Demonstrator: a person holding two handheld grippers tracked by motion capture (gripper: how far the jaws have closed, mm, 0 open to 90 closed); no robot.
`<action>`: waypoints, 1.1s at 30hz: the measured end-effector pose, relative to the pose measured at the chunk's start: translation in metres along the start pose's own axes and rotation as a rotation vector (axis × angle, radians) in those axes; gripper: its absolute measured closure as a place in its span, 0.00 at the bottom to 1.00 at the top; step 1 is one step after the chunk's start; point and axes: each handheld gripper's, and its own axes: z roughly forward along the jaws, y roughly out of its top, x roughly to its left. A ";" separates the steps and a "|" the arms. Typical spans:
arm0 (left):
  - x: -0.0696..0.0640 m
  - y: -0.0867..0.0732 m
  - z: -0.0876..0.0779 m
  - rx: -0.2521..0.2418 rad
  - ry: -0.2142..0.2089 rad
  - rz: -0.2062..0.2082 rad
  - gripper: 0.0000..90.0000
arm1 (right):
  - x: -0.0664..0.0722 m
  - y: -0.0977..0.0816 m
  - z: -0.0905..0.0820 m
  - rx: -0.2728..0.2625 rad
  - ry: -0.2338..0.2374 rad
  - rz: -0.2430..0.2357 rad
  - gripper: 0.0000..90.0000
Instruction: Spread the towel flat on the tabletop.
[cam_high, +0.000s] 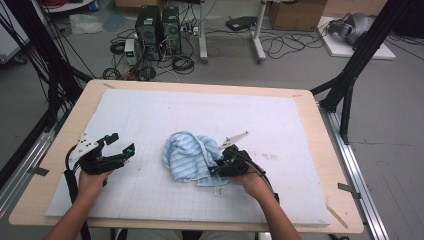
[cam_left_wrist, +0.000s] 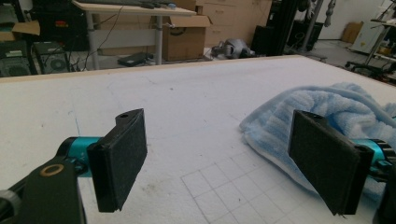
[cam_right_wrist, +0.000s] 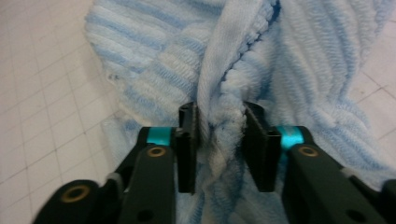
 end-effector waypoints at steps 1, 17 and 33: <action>0.000 0.000 0.000 0.001 0.001 0.001 0.22 | 0.000 0.001 -0.005 -0.034 -0.008 0.007 0.60; 0.000 0.000 0.001 0.004 0.001 -0.001 0.22 | 0.006 0.044 0.011 0.008 -0.138 -0.123 0.95; -0.001 0.000 0.001 0.007 -0.003 -0.003 0.22 | -0.078 0.113 0.002 -0.125 -0.462 -0.061 0.95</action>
